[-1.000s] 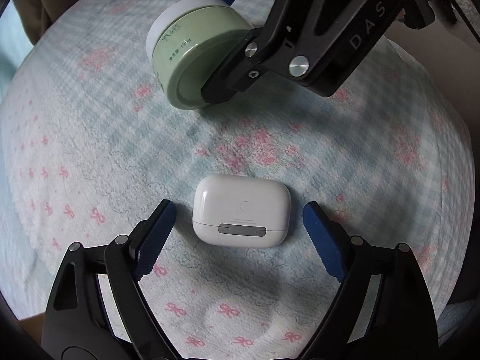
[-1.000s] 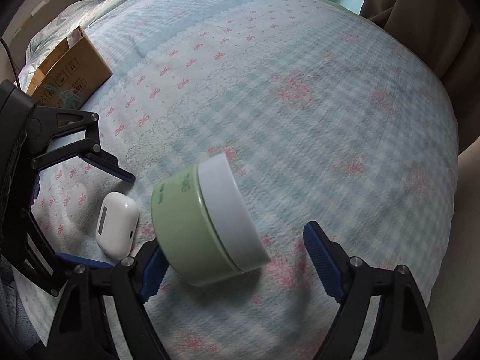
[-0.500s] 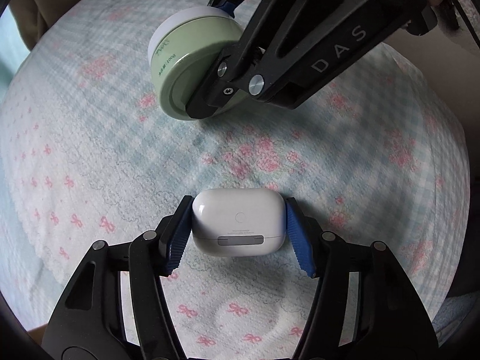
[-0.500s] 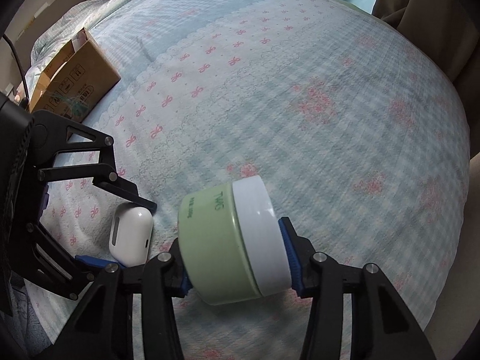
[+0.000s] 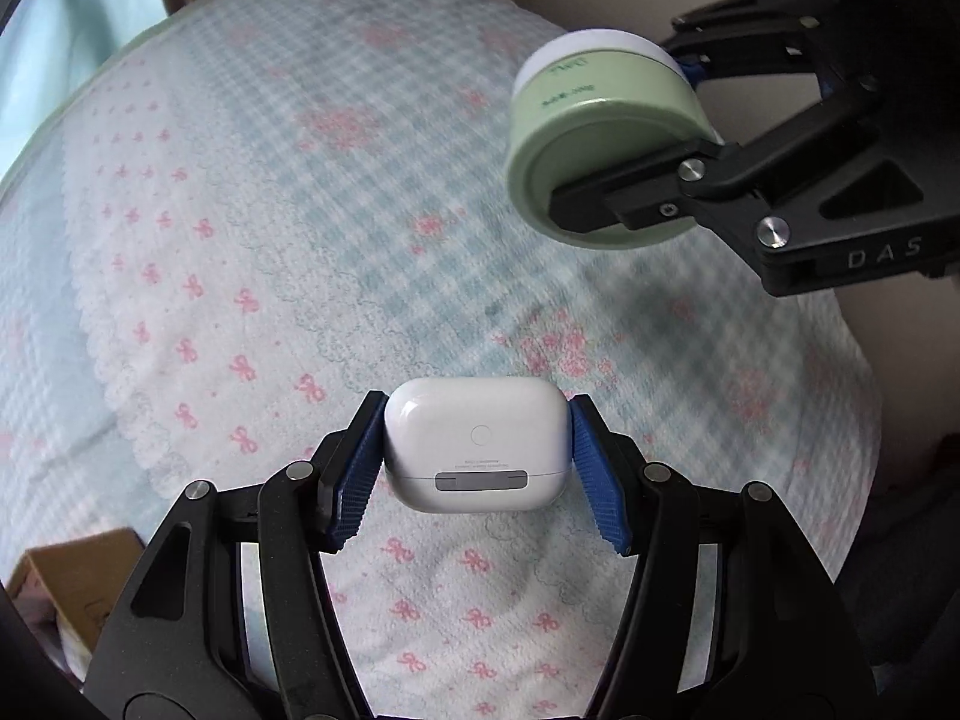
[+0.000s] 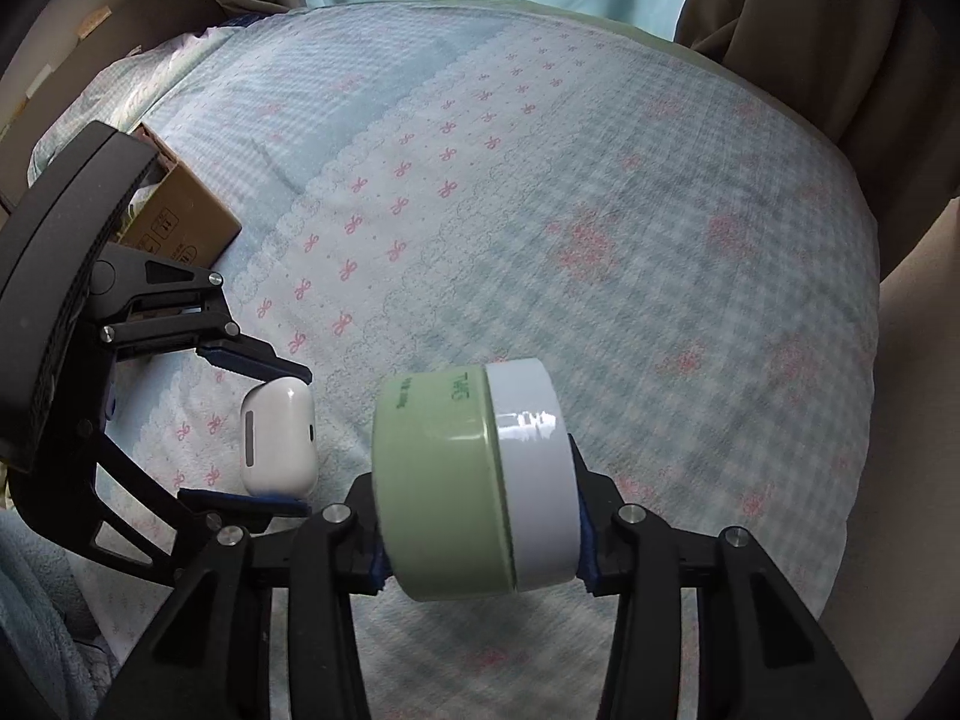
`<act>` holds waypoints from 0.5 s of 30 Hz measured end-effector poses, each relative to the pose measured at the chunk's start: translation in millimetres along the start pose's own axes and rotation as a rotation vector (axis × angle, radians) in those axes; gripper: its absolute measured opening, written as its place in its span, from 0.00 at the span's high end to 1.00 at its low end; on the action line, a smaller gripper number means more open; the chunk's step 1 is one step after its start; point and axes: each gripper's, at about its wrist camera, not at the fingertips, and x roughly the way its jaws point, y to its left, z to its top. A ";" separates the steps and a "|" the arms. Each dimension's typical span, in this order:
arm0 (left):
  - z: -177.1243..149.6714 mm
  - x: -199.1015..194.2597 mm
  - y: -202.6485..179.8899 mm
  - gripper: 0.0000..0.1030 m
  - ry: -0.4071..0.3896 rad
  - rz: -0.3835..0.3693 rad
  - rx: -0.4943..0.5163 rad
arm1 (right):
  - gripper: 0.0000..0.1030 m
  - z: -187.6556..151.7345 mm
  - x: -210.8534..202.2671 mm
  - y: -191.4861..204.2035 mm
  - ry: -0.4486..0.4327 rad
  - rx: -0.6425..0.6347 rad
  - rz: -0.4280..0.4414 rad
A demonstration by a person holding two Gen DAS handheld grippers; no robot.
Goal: Organize rigid objects
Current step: 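Carry the earbud case and pale green jar over the cardboard box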
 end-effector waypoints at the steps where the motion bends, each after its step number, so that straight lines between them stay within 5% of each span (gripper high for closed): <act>1: 1.2 -10.9 1.4 0.45 -0.014 0.001 -0.019 | 0.60 2.3 -9.3 3.3 -0.005 0.008 -0.009; 15: -42.1 -210.5 28.1 0.45 -0.179 0.073 -0.325 | 0.61 58.1 -148.7 93.8 -0.017 0.108 -0.023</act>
